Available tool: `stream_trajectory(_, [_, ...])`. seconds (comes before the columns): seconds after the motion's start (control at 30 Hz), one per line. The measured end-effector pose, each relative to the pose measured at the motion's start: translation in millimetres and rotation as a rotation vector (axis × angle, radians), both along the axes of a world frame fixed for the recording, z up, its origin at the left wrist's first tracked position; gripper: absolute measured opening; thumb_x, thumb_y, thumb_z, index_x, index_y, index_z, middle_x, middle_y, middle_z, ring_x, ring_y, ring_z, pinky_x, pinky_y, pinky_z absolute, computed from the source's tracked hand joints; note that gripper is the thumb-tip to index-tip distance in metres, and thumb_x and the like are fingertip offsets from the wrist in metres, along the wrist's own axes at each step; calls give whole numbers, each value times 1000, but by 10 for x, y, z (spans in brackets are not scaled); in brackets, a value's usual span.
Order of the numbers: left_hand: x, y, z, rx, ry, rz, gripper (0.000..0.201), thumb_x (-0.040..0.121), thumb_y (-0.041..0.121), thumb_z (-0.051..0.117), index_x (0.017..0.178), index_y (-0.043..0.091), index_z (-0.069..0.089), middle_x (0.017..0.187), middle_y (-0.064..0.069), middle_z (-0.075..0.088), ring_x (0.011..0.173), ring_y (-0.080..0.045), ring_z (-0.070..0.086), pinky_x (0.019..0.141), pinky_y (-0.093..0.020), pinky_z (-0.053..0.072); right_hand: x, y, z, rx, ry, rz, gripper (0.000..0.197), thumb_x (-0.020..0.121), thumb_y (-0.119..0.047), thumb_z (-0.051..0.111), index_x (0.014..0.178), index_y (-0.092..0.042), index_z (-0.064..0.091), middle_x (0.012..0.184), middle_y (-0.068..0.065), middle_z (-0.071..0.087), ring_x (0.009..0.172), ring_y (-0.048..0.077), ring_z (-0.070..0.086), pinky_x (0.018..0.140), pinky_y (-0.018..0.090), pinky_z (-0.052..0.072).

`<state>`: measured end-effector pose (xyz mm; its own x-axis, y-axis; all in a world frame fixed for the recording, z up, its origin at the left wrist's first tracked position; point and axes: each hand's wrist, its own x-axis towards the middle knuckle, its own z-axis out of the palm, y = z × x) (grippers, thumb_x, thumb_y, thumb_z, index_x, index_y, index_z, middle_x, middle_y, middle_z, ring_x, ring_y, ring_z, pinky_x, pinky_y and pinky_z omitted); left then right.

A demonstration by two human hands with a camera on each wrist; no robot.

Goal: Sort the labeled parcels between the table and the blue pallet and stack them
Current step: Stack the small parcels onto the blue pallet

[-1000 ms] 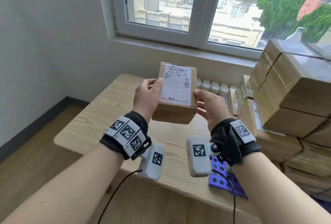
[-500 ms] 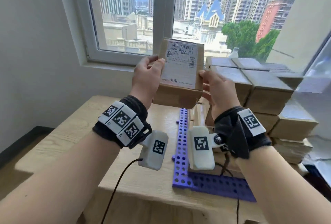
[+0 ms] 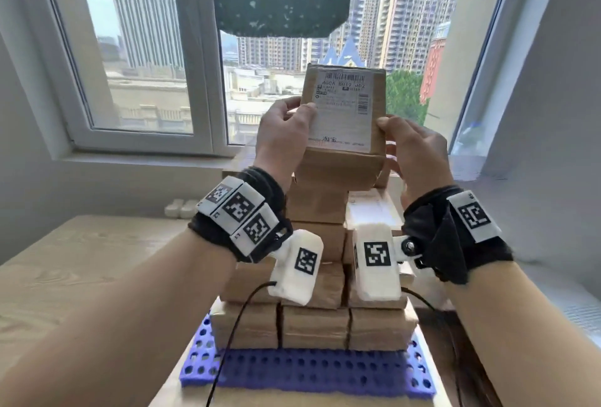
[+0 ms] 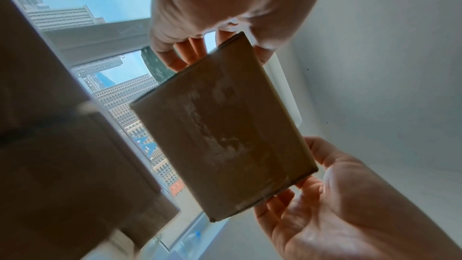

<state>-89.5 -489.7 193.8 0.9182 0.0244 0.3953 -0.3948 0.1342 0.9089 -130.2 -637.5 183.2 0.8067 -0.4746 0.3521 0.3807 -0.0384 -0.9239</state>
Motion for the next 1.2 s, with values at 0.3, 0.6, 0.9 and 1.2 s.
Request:
stream_trajectory(0.3, [-4,-965,-169,154,76,-84,38,93,7,52,130,15,52,110,-5,65,93,-20,66,71,-29,58,23,-1071,-282,1,94,-41,17,80,-25,64,91,-17,73,84,1,73,81,20,66,77,38,56])
stream_trajectory(0.6, [158,-1190,-421,482,122,-85,50,85,-6,48,131,15,52,117,-6,59,85,-13,59,69,-24,52,256,-1330,-663,8,301,57,12,87,-14,59,92,-16,69,93,5,71,80,17,64,81,36,55])
stream_trajectory(0.9, [276,-1136,-486,823,32,22,51,85,0,49,131,22,53,141,-4,48,123,-22,50,100,-31,43,482,-1265,-776,-6,345,12,52,52,-38,65,103,-24,69,102,-1,70,98,21,66,95,45,51])
stream_trajectory(1.2, [395,-854,-350,718,-72,124,30,89,15,57,118,19,63,126,3,61,119,-12,53,96,-25,38,288,-1143,-681,-368,309,171,76,73,-30,80,140,-32,44,147,1,41,131,18,40,100,32,35])
